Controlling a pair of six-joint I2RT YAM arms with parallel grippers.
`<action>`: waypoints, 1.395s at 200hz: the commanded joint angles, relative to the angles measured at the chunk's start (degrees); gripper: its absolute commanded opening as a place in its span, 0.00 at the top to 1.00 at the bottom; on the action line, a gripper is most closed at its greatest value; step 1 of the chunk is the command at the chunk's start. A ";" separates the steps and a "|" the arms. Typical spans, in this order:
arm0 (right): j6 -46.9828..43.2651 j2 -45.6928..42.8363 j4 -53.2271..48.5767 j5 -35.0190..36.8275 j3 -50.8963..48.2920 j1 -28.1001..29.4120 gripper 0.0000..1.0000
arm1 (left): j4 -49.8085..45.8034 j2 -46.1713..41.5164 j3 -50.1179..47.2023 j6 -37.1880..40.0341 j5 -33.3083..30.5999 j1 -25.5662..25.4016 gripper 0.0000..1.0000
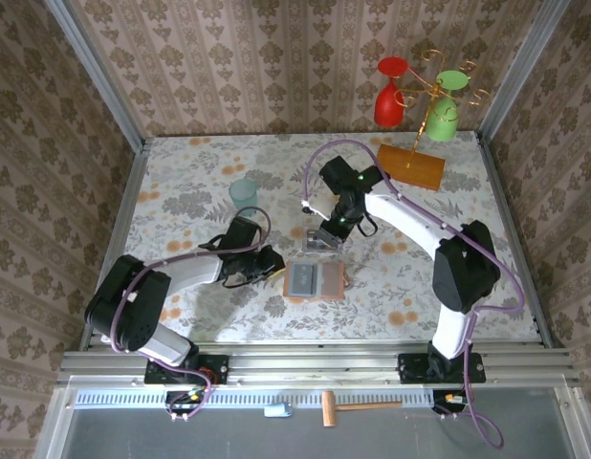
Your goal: Take the credit cards out of the card holder
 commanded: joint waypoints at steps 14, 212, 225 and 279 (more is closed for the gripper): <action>12.70 -6.40 10.11 -5.66 -6.84 1.33 0.79 | 0.43 1.99 1.42 0.04 0.74 -1.69 0.84; 64.76 -16.17 33.62 -4.67 -28.91 5.65 0.91 | -2.75 -1.04 0.61 0.04 -1.48 -4.23 0.86; 67.94 -16.12 34.56 -5.37 -30.05 5.65 0.92 | -3.98 -1.16 0.84 0.85 -2.09 -4.22 0.87; 71.50 -15.84 38.51 -6.06 -32.98 6.20 0.92 | -3.03 -0.01 -0.27 0.92 -0.28 -4.40 0.89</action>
